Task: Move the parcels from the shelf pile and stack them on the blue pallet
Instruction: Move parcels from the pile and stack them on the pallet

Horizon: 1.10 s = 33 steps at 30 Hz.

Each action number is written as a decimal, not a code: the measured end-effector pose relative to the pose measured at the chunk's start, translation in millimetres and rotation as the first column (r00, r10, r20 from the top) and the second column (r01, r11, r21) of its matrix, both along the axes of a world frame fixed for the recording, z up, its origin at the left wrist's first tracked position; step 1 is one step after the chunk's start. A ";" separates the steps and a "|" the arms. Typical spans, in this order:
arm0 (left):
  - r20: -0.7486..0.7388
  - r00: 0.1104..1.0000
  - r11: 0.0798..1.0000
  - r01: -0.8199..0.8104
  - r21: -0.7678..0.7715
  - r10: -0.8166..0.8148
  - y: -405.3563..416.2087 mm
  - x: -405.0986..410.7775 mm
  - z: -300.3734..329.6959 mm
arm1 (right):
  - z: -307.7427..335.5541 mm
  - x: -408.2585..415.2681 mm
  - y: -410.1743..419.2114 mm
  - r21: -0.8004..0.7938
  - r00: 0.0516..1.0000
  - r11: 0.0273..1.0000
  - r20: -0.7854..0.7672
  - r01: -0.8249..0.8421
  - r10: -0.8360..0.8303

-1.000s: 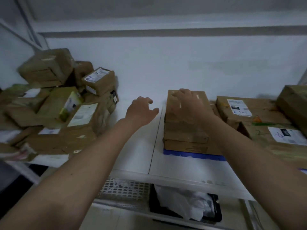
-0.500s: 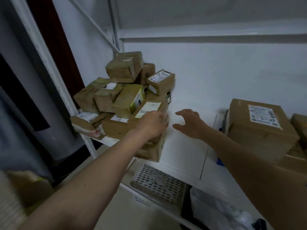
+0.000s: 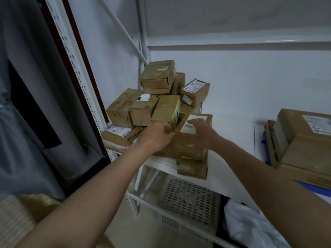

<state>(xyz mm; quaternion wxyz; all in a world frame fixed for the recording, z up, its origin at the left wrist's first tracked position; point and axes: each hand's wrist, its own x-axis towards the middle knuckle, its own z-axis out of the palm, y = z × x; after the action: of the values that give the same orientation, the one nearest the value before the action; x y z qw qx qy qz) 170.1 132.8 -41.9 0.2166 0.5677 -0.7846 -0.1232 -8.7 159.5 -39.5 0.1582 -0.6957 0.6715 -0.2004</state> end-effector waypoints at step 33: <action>-0.460 0.866 0.974 -0.116 0.194 0.195 -259.2 50.9 63.5 | 63.8 43.5 -260.4 0.025 0.833 0.987 0.533 0.161 -0.149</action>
<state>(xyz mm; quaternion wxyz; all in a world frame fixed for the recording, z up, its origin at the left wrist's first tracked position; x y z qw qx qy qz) 221.0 -126.4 21.6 0.3658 0.5971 -0.6461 -0.3035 34.8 -100.8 24.3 0.3143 -0.5576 0.6532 -0.4045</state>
